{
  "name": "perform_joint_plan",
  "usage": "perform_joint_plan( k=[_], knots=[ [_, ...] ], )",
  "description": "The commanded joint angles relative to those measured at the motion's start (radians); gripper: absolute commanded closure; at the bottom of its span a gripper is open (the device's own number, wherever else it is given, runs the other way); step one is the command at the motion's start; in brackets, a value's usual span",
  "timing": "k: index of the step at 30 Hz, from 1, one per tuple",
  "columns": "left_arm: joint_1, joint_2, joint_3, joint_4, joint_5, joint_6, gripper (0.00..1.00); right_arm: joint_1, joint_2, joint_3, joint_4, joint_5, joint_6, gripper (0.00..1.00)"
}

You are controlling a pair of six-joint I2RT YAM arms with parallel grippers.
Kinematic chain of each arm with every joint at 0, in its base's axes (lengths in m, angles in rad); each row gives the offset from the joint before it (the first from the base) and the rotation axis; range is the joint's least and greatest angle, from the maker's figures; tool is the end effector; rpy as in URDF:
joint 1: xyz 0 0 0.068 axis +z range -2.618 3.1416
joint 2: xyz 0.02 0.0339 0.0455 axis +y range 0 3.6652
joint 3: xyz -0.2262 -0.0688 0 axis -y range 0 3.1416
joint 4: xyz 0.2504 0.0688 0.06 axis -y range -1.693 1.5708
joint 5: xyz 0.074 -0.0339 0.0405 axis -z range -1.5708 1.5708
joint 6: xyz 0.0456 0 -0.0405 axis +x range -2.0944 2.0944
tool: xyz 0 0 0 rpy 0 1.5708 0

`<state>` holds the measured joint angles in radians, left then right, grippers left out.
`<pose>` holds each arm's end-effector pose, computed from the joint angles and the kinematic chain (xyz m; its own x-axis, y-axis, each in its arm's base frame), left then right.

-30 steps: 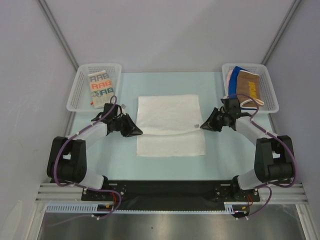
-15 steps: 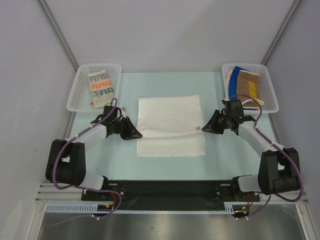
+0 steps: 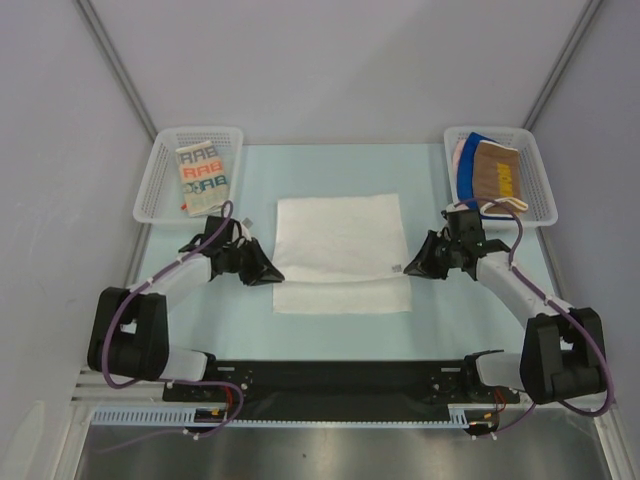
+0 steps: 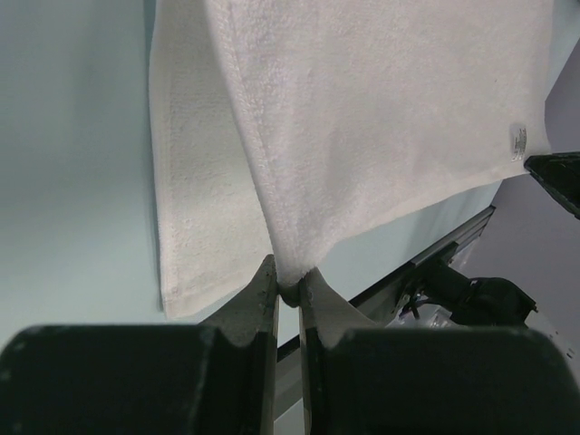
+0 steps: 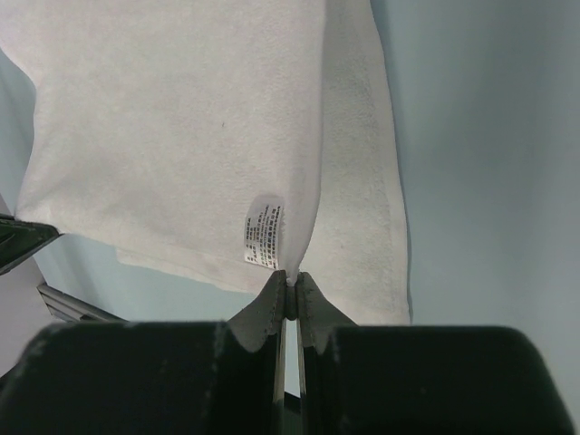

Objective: Fold and stack the towels
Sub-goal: Fold the towel

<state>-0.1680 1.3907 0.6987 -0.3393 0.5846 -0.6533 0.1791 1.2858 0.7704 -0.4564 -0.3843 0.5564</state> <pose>0.2601 -0.0696 0.1263 -0.9263 -0.3570 -0.1201 -0.1815 0.7024 -0.6882 0.2620 0.0648 0.1633 -0.8872 0.3370 -0.3152 0.1123 0.8204 0.5607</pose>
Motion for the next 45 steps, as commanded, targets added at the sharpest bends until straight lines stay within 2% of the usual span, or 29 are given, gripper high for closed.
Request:
perform_joint_plan(
  k=[1, 23, 45],
  knots=[
    [-0.005, -0.050, -0.013, -0.015, 0.031, 0.023, 0.99, 0.007, -0.052, -0.002, -0.028, 0.021, -0.010, 1.00],
    [-0.005, -0.151, 0.053, -0.116, 0.027, 0.035, 1.00, 0.045, -0.146, 0.059, -0.113, 0.045, 0.008, 1.00],
    [-0.005, -0.156, 0.004, -0.130, 0.041, 0.050, 1.00, 0.066, -0.198, -0.045, -0.111, 0.053, 0.022, 1.00]
  ],
)
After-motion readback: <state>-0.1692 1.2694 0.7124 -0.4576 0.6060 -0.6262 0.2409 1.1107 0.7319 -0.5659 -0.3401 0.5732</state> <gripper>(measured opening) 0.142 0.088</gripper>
